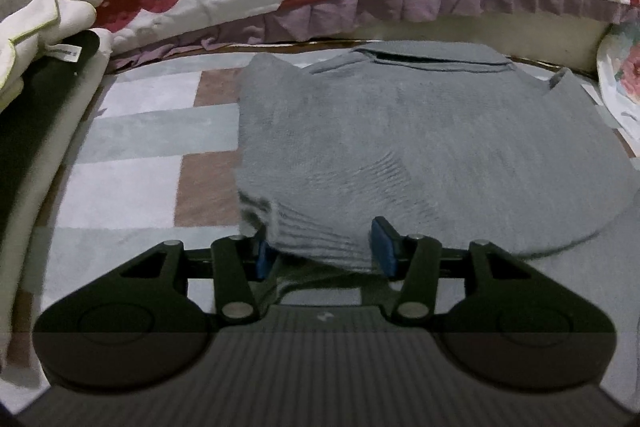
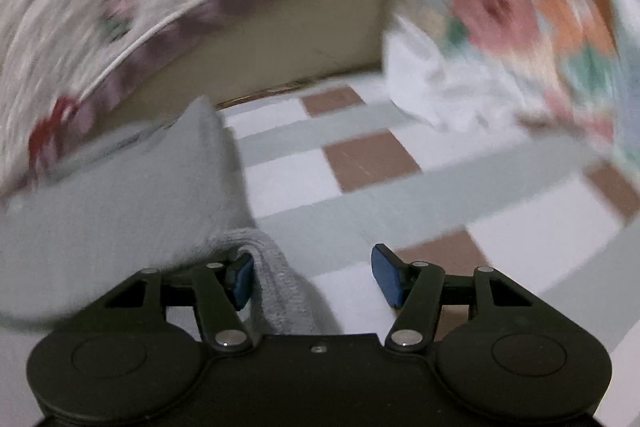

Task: Fold clothes

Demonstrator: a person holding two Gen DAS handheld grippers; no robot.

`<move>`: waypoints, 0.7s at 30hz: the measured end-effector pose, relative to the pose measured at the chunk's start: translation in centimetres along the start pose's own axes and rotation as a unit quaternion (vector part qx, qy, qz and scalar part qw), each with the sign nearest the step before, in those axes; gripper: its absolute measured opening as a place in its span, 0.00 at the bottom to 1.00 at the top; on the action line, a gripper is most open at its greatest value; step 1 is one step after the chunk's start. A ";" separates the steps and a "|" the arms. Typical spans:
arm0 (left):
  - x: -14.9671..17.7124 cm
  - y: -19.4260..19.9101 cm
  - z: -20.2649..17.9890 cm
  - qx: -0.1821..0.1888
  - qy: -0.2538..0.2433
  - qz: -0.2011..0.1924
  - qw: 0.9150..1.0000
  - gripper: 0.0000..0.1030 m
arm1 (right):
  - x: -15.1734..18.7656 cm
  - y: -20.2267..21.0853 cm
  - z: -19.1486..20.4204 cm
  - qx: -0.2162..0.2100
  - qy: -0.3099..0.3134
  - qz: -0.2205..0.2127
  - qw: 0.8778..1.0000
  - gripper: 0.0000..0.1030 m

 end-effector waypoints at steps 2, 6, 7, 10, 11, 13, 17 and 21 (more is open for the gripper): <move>0.5 0.7 0.5 0.001 -0.010 0.008 1.000 0.49 | -0.3 -0.4 -0.9 -0.015 -0.036 0.021 0.999 0.62; 2.5 1.7 1.8 0.011 -0.042 0.049 0.998 0.52 | -0.2 0.3 -0.5 -0.014 -0.021 0.061 0.998 0.65; 3.1 1.8 2.2 0.012 -0.047 0.061 0.997 0.52 | -0.1 0.7 -0.7 -0.016 -0.021 0.069 0.997 0.65; 5.3 2.4 4.2 0.017 -0.041 0.104 0.994 0.52 | 0.4 2.3 -1.3 -0.028 -0.027 0.089 0.995 0.65; 6.1 2.6 4.8 0.024 -0.036 0.118 0.992 0.52 | 0.7 2.8 -1.6 -0.034 -0.030 0.093 0.995 0.65; 7.3 3.0 5.8 0.055 -0.009 0.145 0.988 0.52 | 1.3 3.7 -2.0 -0.047 -0.035 0.101 0.993 0.65; 9.1 4.2 7.2 0.157 0.095 0.177 0.967 0.56 | 2.4 5.6 -3.0 -0.073 -0.045 0.117 0.989 0.65; 10.7 4.9 6.9 0.224 0.156 0.216 0.937 0.54 | 3.6 7.4 -3.9 -0.099 -0.056 0.133 0.985 0.65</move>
Point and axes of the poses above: each gripper's, at about its wrist camera, not at the fingertips, and y roughly against the way its jaws point, z to its left, x to its underside, the point moved 3 cm from there along -y, roughly the way its jaws point, and after that the axes turned 7 degrees about z, right-handed, at the moved point
